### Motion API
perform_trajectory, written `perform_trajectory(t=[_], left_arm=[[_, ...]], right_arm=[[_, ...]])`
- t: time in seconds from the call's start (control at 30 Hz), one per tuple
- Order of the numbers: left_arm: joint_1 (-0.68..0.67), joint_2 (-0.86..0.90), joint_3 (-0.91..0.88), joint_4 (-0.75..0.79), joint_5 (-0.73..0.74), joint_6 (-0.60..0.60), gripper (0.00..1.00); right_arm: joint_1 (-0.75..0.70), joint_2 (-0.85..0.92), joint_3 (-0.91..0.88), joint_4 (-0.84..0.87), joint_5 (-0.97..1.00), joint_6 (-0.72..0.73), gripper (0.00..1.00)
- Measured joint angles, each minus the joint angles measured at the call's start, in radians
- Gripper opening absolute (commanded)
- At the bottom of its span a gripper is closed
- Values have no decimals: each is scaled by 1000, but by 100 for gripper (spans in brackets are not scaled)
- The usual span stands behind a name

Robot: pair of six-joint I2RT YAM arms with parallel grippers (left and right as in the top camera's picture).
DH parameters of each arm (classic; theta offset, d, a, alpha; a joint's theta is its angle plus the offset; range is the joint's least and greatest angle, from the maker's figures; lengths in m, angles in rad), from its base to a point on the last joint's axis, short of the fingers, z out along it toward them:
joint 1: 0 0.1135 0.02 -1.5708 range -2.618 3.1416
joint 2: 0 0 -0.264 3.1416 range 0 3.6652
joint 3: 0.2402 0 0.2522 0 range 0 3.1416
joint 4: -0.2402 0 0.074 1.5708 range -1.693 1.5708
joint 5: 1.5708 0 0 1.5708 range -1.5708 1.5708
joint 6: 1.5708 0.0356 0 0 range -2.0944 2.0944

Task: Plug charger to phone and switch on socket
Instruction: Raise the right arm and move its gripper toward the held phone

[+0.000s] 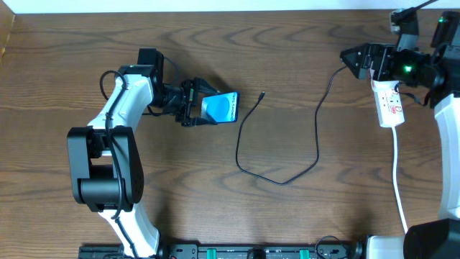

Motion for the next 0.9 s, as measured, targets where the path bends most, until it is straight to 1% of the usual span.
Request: perform_trajectory(t=[0.2,0.43,0.6,0.9], left_arm=[[0,0,0,0,-105,0,60],[0,0,0,0,-234,-6,61],[0,0,0,13,-266,-29,61],[0,0,0,40,-280,-91,61]], right_arm=[[77,24,0,7,2,13,99],[165,163,1,19,0,72,92],[236,245,1,95,-29,135,86],[355,365,1,238,-137,291,80]])
